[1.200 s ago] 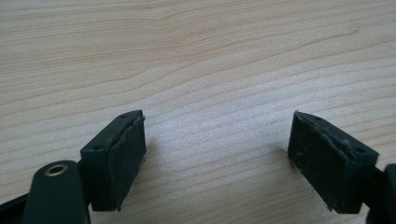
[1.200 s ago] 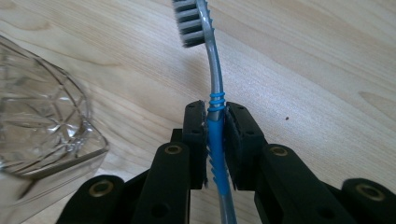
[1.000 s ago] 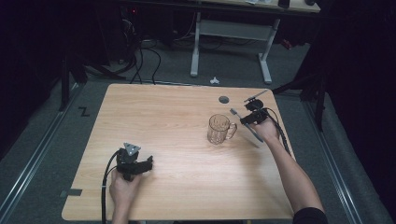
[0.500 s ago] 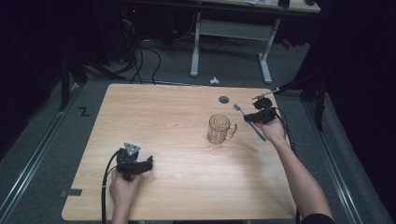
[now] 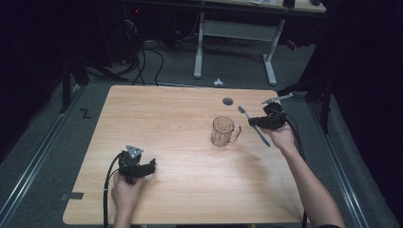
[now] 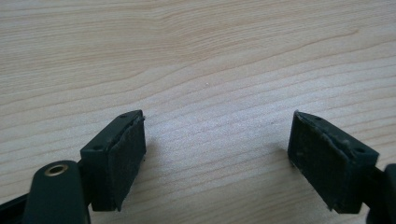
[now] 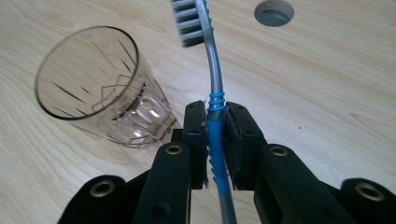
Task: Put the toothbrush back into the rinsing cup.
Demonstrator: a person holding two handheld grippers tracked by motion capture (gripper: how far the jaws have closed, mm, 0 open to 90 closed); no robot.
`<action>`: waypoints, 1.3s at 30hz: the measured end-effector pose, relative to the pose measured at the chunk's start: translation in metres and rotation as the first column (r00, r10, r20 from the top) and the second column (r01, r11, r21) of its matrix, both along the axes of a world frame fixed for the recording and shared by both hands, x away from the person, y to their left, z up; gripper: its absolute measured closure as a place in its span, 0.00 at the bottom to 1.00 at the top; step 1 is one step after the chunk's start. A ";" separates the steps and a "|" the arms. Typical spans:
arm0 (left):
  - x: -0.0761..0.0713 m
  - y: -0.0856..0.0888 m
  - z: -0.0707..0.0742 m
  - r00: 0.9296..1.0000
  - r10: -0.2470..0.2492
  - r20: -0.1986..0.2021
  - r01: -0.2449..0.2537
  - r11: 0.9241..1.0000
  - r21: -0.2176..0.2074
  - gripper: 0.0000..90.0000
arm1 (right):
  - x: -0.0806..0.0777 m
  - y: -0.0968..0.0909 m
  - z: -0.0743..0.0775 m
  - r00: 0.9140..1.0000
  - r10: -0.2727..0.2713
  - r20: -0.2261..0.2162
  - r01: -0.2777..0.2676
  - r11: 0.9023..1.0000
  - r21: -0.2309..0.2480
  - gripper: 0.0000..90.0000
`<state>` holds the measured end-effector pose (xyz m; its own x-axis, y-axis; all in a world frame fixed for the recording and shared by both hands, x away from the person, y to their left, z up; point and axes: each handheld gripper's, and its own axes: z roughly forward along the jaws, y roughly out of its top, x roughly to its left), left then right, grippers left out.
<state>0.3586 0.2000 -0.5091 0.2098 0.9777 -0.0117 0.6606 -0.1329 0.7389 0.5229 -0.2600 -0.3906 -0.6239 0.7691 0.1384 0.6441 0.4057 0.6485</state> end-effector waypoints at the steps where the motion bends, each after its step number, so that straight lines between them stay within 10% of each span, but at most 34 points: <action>1: 0.000 0.000 0.000 1.000 0.000 0.000 0.000 1.000 0.000 0.22 | -0.001 0.000 0.001 1.000 0.001 0.003 -0.001 1.000 0.004 0.89; 39: 0.000 0.000 0.000 1.000 0.002 0.000 -0.002 1.000 0.000 0.22 | -0.030 0.020 0.025 0.978 0.110 0.178 -0.148 0.965 0.219 0.89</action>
<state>0.3586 0.1997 -0.5091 0.2074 0.9782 -0.0114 0.6609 -0.1315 0.7389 0.4929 -0.2398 -0.3656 -0.7444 0.6401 0.1901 0.4743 0.3064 0.8253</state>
